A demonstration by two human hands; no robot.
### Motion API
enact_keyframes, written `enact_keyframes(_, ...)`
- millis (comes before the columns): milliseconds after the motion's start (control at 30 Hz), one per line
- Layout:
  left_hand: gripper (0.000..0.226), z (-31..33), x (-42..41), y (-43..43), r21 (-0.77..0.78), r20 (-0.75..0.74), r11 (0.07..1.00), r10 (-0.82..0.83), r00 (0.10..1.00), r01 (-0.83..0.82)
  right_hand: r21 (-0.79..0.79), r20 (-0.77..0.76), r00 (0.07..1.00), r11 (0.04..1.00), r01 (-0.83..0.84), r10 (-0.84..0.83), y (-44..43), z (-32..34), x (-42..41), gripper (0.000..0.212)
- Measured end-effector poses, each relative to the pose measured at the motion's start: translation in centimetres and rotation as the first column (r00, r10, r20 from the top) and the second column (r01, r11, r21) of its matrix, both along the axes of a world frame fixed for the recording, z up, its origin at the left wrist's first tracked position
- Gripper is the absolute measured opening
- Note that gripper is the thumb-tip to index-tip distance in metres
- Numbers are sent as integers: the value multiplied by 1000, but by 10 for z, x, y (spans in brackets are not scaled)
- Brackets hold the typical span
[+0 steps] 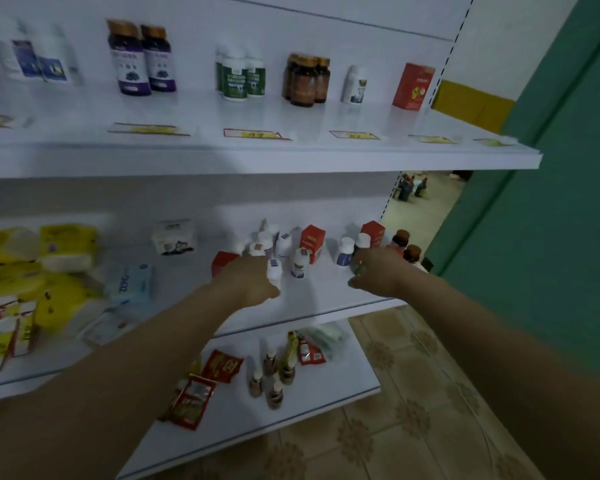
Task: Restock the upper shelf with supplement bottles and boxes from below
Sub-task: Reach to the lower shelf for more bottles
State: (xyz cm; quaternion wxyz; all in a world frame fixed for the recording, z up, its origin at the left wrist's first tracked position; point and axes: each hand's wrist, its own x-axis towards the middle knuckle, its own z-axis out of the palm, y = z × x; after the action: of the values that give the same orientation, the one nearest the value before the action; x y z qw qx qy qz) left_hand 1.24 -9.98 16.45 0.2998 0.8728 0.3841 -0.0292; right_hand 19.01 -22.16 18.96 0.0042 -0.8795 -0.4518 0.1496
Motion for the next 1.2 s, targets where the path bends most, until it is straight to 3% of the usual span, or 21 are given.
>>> enact_keyframes(233, 57, -71, 57, 49, -94, -13, 990, 102, 995, -103, -31, -155, 988, 999, 17, -22, 53, -67, 54, 61)
enact_keyframes(367, 69, -119, 85, 74, -69, 37, 980, 190, 981, -187, -8, -209, 978, 1000, 5, -6, 85, -108, 75, 65)
enact_keyframes(600, 81, -179, 117, 108, -107, 141, 920, 388, 911, -376, 176, -258, 965, 984, -1, 47, 153, -171, 106, 62)
enact_keyframes(733, 81, -185, 147, 119, -181, 214, 897, 435, 874, -402, 234, -378, 924, 972, 31, 61, 183, -193, 115, 58)
enact_keyframes(867, 69, -197, 163, 113, -226, 288, 859, 510, 811, -460, 284, -396, 915, 958, 39, 80, 190, -215, 118, 52)
enact_keyframes(967, 65, -203, 159, 108, -248, 297, 814, 580, 759, -525, 322, -474, 876, 943, 82, 86, 187, -219, 122, 47)
enact_keyframes(1200, 55, -184, 130, 102, -572, 309, 643, 743, 593, -509, 303, -716, 690, 937, 173, 104, 161, -191, 127, 48)
